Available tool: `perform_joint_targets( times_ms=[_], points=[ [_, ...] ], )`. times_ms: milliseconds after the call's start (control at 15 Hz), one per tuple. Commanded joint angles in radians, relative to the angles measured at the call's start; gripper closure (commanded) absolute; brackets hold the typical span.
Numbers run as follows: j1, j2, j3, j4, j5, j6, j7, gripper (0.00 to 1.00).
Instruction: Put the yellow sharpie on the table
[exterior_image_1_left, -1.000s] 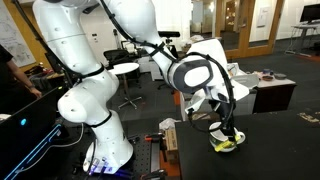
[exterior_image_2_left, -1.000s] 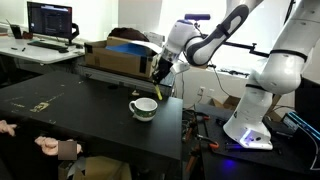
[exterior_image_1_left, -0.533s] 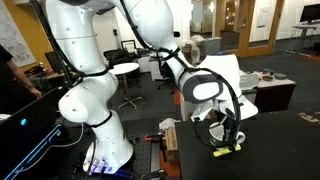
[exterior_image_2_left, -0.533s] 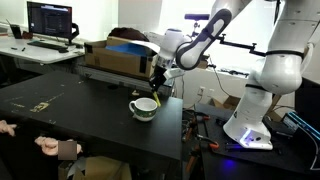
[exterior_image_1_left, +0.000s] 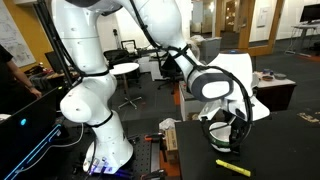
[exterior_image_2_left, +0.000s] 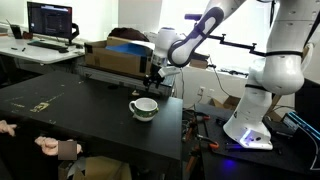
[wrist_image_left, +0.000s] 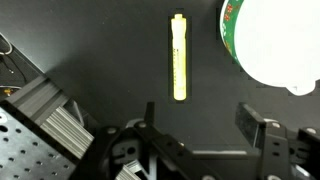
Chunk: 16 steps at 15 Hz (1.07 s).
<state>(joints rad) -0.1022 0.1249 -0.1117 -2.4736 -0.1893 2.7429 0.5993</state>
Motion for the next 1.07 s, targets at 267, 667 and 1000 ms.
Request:
perform_joint_targets(
  times_ms=[267, 667, 1000],
  points=[
    [0.053, -0.114, -0.043, -0.039, -0.096, -0.031, 0.095, 0.00],
    [0.047, -0.233, 0.021, -0.126, -0.104, 0.000, 0.025, 0.00],
    [0.058, -0.333, 0.085, -0.198, -0.030, 0.020, -0.133, 0.00]
  ],
)
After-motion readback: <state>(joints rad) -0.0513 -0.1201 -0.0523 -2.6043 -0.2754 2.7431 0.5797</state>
